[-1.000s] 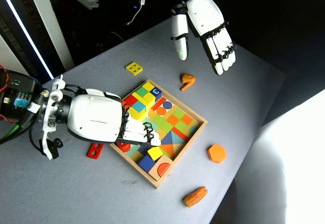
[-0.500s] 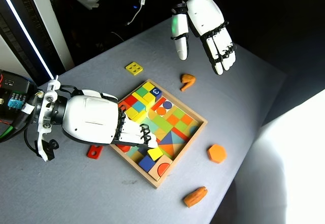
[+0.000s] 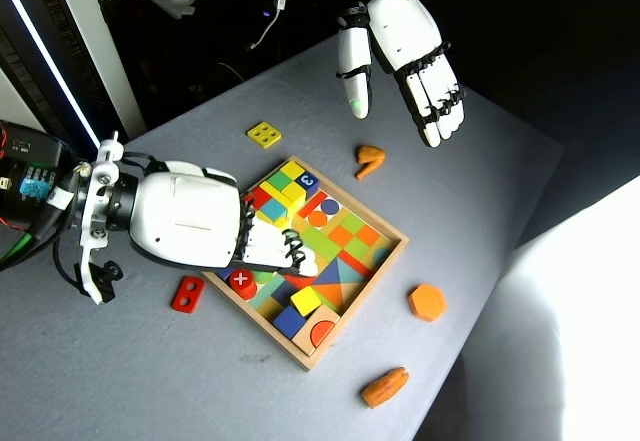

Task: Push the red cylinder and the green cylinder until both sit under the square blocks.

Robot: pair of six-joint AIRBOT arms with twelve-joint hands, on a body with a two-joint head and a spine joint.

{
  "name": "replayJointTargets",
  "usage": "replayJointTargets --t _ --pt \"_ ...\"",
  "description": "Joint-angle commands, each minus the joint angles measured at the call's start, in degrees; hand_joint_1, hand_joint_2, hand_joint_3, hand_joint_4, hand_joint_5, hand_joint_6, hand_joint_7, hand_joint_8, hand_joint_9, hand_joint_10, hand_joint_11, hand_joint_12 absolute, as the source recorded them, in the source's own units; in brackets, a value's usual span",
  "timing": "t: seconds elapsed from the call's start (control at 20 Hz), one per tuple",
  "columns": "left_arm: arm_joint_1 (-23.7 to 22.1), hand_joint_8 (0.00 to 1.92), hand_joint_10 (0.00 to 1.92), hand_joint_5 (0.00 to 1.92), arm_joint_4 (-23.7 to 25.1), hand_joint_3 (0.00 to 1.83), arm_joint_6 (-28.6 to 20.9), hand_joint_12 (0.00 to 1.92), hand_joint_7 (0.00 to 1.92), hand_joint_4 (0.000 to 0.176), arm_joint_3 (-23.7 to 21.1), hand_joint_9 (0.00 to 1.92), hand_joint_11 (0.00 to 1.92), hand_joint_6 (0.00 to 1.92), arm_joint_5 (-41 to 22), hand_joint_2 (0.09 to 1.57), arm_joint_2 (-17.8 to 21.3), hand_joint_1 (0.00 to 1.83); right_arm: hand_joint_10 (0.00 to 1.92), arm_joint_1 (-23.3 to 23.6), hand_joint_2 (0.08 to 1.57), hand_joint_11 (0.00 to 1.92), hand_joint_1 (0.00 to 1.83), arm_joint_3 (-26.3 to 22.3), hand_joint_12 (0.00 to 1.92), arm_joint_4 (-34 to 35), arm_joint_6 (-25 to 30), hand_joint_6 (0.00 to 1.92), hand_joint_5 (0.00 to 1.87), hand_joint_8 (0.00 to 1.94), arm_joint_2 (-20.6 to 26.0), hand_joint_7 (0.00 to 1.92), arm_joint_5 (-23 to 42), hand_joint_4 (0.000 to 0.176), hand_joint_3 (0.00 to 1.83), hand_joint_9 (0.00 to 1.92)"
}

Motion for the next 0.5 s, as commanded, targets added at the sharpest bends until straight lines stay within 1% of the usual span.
replayJointTargets --t 0.0,0.05,0.1,0.15,0.2,0.25,0.3,0.35,0.4,0.45 --pt "-0.8 0.01 0.01 0.07 2.7 0.0 0.0 0.32 0.08 0.04 0.2 0.08 0.0 0.01 0.8 1.36 0.4 0.09 0.0 1.5 1.13 0.0 0.0 -0.7 0.24 -0.6 0.7 0.0 0.94 0.0 1.4 0.3 5.5 0.0 0.0 0.12" --pt "-0.8 0.0 0.01 0.07 2.7 0.0 0.0 0.36 0.09 0.038 0.2 0.08 0.0 0.0 0.8 1.35 0.4 0.08 0.01 2.6 1.13 0.0 0.0 -1.9 0.32 -0.7 0.9 0.01 0.96 0.0 3.0 0.31 5.9 0.0 0.0 0.13" --pt "-0.8 0.0 0.0 0.06 2.7 0.0 0.0 0.37 0.08 0.035 0.2 0.07 0.0 0.0 0.8 1.36 0.4 0.08 0.01 2.8 1.13 0.0 0.0 -3.3 0.33 -0.7 0.8 0.0 0.95 0.0 4.3 0.31 7.4 0.0 0.0 0.13" --pt "-0.8 0.0 0.01 0.06 2.7 0.0 0.0 0.3 0.06 0.037 0.1 0.05 0.0 0.0 0.8 1.36 0.4 0.07 0.0 2.9 1.13 0.0 0.0 -5.6 0.31 -0.7 -1.0 0.0 0.94 0.0 6.6 0.32 8.8 0.0 0.0 0.13" --pt "-0.8 0.01 0.01 0.08 2.7 0.0 0.0 0.36 0.07 0.033 0.1 0.07 0.0 0.01 0.8 1.36 0.4 0.06 0.0 2.8 1.13 0.0 0.0 -7.0 0.28 -0.7 -2.5 0.0 0.94 0.0 7.9 0.32 10.1 0.0 0.0 0.13" --pt "-0.8 0.0 0.0 0.07 2.7 0.0 0.0 0.33 0.06 0.033 0.1 0.06 0.0 0.0 0.8 1.37 0.4 0.04 0.0 2.8 1.13 0.0 0.0 -8.7 0.25 -0.7 -3.3 0.0 0.93 0.0 9.8 0.31 11.7 0.0 0.0 0.11" --pt "-0.8 0.0 0.0 0.05 2.7 0.0 0.0 0.29 0.06 0.037 0.1 0.06 0.0 0.0 0.8 1.37 0.5 0.01 0.0 3.2 1.13 0.0 0.0 -9.9 0.24 -0.7 -3.0 0.0 0.92 0.0 11.7 0.31 11.8 0.0 0.0 0.12" --pt "-0.8 0.01 0.02 0.08 2.7 0.0 0.0 0.41 0.1 0.037 0.0 0.09 0.0 0.01 0.8 1.36 0.5 0.04 0.0 3.6 1.13 0.0 0.0 -10.8 0.26 -0.7 -3.3 0.0 0.92 0.0 13.2 0.31 11.8 0.0 0.0 0.12" --pt "-0.8 0.01 0.02 0.09 2.7 0.0 0.0 0.48 0.14 0.037 0.0 0.12 0.0 0.01 0.8 1.36 0.6 0.04 0.01 3.8 1.13 0.0 0.0 -11.4 0.33 -0.7 -4.1 0.0 0.91 0.0 14.4 0.32 11.8 0.0 0.0 0.15" --pt "-0.8 0.02 0.04 0.14 2.7 0.0 0.0 0.67 0.21 0.042 -0.1 0.17 0.0 0.02 0.8 1.36 0.6 0.01 0.02 3.8 1.14 0.0 0.0 -12.7 0.37 -0.7 -5.4 0.0 0.89 0.01 16.2 0.36 11.8 0.0 0.0 0.19"
